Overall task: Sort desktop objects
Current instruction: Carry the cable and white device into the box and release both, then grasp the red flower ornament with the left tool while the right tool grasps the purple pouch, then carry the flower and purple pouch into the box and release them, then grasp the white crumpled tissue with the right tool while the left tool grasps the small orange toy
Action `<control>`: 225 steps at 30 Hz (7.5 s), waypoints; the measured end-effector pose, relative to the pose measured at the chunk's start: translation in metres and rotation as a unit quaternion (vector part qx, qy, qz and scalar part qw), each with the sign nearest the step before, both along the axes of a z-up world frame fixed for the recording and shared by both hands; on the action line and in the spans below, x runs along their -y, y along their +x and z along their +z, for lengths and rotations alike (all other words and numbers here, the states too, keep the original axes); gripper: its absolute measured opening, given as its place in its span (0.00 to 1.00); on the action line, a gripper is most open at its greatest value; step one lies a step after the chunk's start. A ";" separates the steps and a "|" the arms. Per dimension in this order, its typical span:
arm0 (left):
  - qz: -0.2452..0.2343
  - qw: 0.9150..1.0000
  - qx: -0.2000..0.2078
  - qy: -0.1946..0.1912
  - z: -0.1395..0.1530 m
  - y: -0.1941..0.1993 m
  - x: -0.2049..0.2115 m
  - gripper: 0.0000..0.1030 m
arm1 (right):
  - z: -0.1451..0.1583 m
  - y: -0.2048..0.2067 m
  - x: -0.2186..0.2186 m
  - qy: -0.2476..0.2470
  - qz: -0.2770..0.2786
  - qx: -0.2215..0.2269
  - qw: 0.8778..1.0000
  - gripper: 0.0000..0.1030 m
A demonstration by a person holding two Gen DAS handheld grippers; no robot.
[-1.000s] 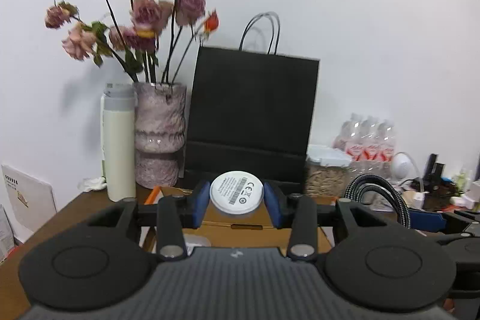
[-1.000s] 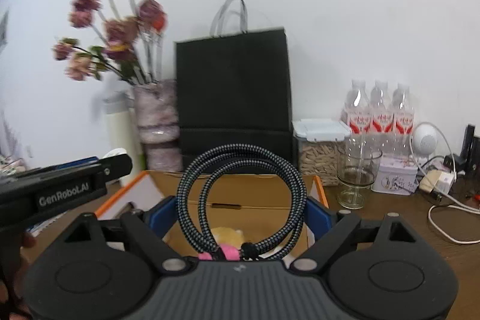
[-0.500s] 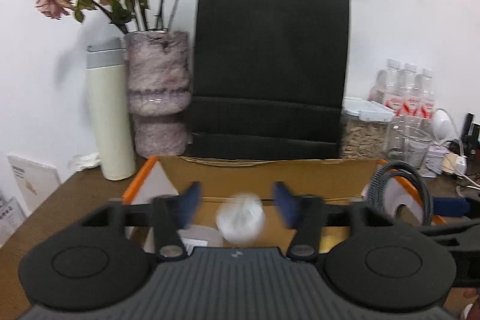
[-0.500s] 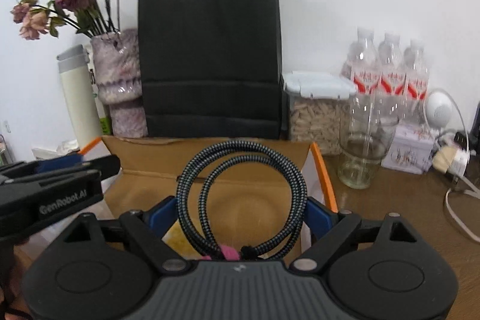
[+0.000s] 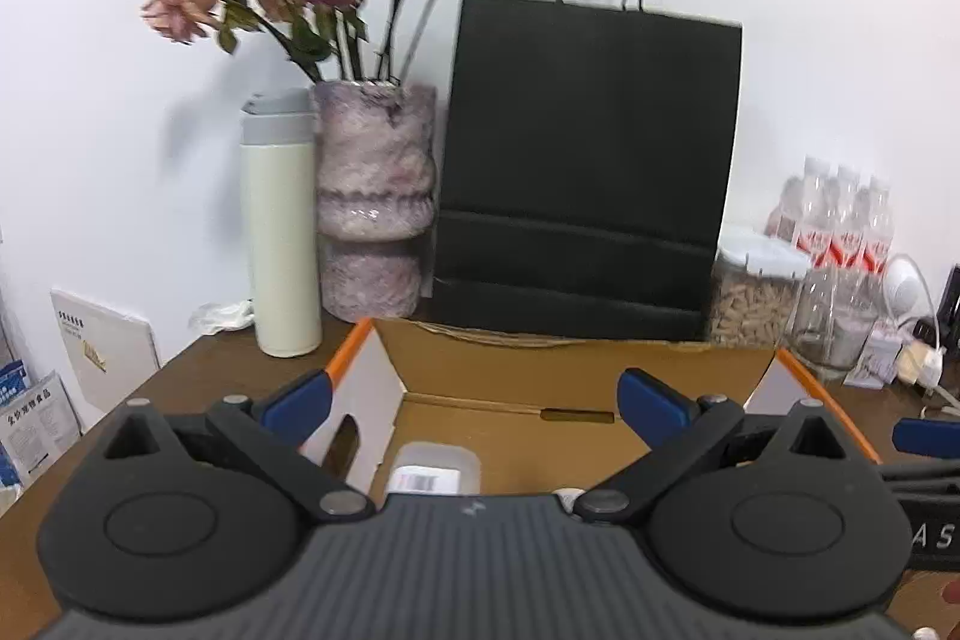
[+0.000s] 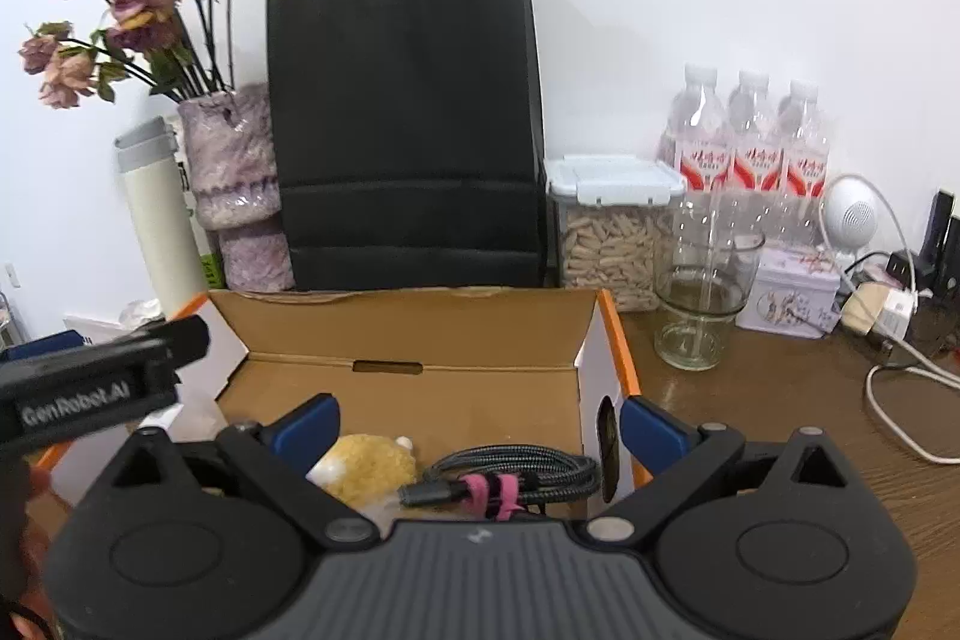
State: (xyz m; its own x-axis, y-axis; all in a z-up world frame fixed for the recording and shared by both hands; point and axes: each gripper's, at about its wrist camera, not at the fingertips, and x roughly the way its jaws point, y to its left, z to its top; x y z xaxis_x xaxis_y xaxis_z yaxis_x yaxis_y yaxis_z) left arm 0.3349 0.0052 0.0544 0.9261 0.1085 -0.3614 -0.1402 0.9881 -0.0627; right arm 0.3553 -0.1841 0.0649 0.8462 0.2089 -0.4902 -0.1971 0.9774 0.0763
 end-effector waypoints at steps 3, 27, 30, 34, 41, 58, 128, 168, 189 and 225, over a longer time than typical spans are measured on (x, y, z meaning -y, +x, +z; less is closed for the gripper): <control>-0.005 1.000 0.015 -0.015 0.010 -0.019 -0.008 1.00 | 0.007 -0.018 0.003 -0.006 0.005 0.014 1.000 0.97; -0.038 0.996 -0.067 0.034 -0.038 -0.154 -0.048 1.00 | -0.032 -0.177 0.007 -0.055 0.046 0.003 0.997 0.98; -0.045 0.995 -0.080 0.034 -0.046 -0.159 -0.055 1.00 | -0.037 -0.184 0.005 -0.051 0.038 -0.005 0.998 0.98; -0.056 0.993 -0.094 0.038 -0.052 -0.156 -0.061 1.00 | -0.040 -0.185 -0.001 -0.052 0.030 -0.013 0.998 0.98; -0.107 0.987 -0.105 0.057 -0.052 -0.140 -0.063 1.00 | -0.046 -0.168 -0.012 -0.065 0.008 -0.024 0.998 0.98; -0.131 0.982 -0.122 0.052 -0.062 -0.130 -0.061 1.00 | -0.050 -0.155 -0.031 -0.101 0.005 -0.013 0.995 0.97; -0.108 0.994 0.018 -0.013 0.032 -0.045 0.000 0.42 | 0.054 -0.040 -0.007 0.083 0.112 0.127 0.982 0.02; -0.037 0.999 0.008 0.026 0.010 -0.016 0.001 1.00 | 0.028 -0.027 0.028 0.008 0.012 0.045 0.999 0.98; -0.002 0.995 -0.087 0.054 -0.038 -0.134 -0.071 1.00 | -0.037 -0.157 0.061 -0.065 0.013 -0.018 0.998 0.98; -0.006 0.987 -0.161 0.022 -0.078 -0.140 -0.084 0.69 | -0.054 -0.130 0.052 -0.045 -0.005 -0.050 0.998 0.62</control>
State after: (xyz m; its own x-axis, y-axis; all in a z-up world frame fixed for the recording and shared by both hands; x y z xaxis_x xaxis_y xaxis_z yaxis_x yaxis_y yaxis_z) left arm 0.1951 0.0891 -0.0235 0.7652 0.1198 -0.6326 -0.1340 0.9907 0.0254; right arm 0.2258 -0.2363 0.0106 0.7942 0.1523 -0.5883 -0.1839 0.9829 0.0062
